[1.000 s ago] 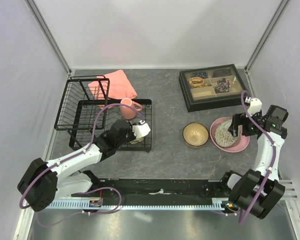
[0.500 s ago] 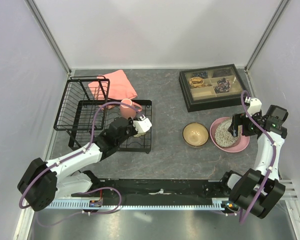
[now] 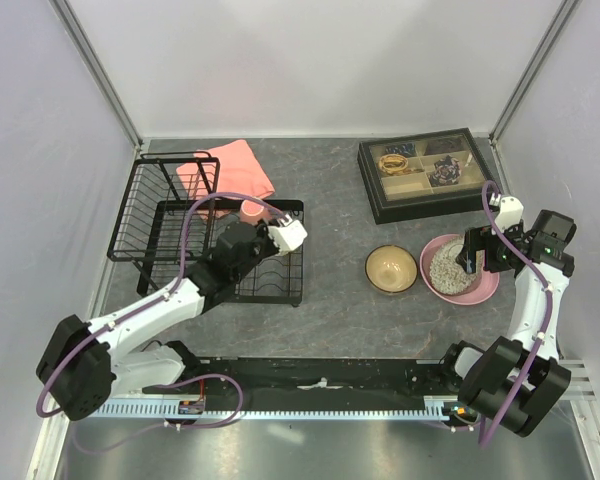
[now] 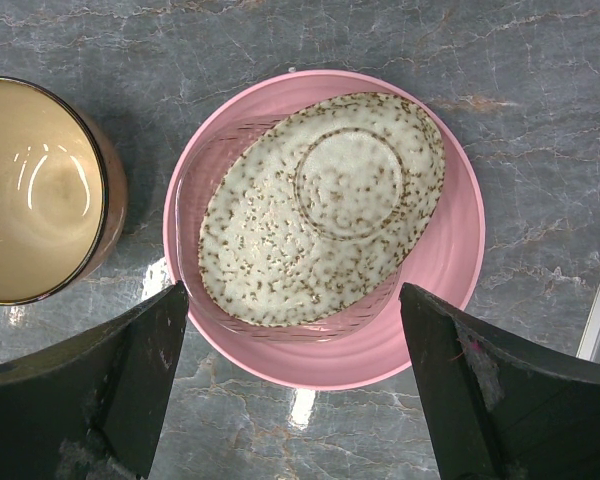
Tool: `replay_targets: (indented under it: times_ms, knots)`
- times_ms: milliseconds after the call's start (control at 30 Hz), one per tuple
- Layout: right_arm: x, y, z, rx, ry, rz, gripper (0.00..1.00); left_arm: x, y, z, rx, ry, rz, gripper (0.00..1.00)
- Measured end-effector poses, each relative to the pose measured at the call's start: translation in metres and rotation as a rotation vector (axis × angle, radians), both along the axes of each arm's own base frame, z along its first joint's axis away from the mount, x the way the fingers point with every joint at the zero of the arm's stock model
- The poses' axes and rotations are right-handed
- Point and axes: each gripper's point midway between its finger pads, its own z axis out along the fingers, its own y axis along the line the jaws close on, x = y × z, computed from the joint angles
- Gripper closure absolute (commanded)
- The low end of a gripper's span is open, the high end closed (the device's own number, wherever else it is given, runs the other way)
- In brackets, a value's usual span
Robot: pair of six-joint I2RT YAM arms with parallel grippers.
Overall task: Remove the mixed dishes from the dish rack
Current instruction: Pick up the bowl from the dish rack.
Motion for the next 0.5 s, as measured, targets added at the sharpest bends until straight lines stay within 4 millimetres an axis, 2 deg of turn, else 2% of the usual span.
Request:
replay_targets:
  times_ms: [333,500]
  knots:
    - [0.0,0.0,0.0,0.0,0.0,0.0,0.05,0.01,-0.02,0.066,-0.069,-0.04,-0.043,0.98]
    - [0.0,0.0,0.0,0.0,0.001,-0.001,0.06,0.015,-0.04,0.087,-0.089,0.01,-0.094,0.98]
